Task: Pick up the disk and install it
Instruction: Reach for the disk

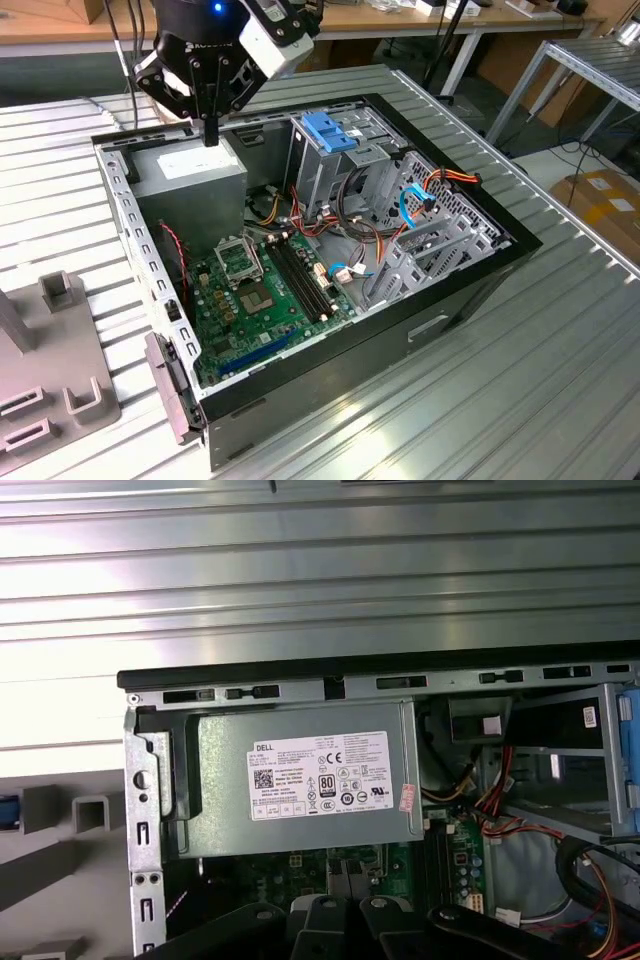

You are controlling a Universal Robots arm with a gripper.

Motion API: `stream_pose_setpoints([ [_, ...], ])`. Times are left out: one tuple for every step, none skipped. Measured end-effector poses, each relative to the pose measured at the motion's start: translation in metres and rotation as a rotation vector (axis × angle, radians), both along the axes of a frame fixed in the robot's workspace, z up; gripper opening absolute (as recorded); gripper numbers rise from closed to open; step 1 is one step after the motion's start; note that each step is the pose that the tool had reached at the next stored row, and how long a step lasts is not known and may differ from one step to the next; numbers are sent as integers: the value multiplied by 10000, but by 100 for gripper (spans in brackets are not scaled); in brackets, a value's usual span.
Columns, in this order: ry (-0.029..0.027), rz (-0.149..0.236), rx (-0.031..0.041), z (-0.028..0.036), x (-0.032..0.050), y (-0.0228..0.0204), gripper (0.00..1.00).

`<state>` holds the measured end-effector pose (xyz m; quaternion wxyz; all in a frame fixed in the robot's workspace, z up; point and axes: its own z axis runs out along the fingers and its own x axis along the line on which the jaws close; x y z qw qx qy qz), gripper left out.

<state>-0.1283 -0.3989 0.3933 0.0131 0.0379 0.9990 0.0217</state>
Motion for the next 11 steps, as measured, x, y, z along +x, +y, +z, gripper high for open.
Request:
stream_pose_setpoints([
  [0, 0, 0, 0, -6, 0, 11],
  [0, 2, 0, 0, -7, 0, 11],
  [0, 0, 0, 0, -8, 0, 11],
  [0, 0, 0, 0, -8, 0, 11],
  [0, 0, 0, 0, -8, 0, 11],
  [0, 0, 0, 0, -8, 0, 11],
  [0, 0, 0, 0, -10, 0, 11],
  [0, 0, 0, 0, -13, 0, 11],
  [0, 0, 0, 0, -17, 0, 11],
  [0, 0, 0, 0, -21, 0, 11],
  [0, 0, 0, 0, -28, 0, 11],
])
